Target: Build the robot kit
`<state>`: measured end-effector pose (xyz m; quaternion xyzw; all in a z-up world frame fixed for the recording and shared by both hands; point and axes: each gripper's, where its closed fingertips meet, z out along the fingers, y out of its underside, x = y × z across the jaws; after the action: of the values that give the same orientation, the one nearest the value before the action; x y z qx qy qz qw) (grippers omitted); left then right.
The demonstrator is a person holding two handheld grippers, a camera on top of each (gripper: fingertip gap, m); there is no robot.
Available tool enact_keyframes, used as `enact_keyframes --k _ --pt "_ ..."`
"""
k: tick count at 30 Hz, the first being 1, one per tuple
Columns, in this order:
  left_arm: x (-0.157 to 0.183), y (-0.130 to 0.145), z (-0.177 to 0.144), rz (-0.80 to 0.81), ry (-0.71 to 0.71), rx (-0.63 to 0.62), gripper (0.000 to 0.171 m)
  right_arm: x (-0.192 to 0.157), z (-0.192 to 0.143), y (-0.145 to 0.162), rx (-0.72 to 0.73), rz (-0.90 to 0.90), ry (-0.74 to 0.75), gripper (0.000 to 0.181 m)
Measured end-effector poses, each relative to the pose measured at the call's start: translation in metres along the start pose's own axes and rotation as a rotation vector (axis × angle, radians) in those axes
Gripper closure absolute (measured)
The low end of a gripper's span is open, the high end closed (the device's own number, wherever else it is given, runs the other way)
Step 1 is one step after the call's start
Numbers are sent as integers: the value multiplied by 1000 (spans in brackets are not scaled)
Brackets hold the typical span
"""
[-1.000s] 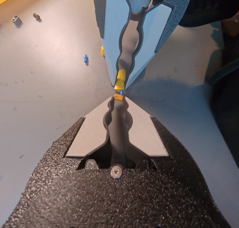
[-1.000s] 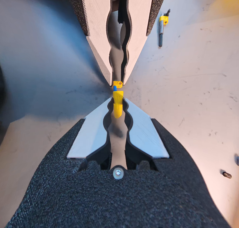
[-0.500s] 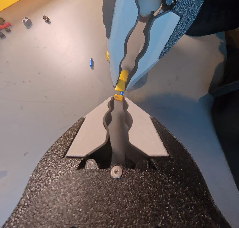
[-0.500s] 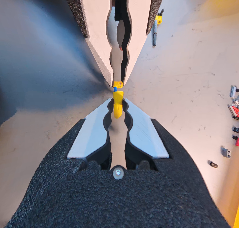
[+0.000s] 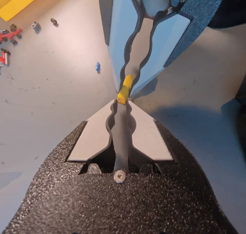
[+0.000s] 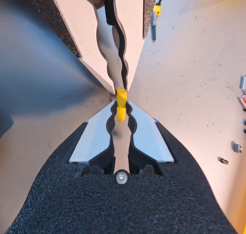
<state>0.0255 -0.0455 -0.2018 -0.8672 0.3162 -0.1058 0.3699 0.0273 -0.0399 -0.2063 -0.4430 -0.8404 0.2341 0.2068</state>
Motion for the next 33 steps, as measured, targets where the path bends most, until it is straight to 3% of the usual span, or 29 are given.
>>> enact_keyframes --k 7,15,33 --pt "-6 -5 -2 -92 28 21 161 7 -3 -4 22 -1 49 169" --pt "0 -8 -13 -292 195 103 159 4 -11 -16 159 -215 97 169" --pt "-1 -16 -16 -47 26 131 159 4 -17 -15 191 -136 40 169"
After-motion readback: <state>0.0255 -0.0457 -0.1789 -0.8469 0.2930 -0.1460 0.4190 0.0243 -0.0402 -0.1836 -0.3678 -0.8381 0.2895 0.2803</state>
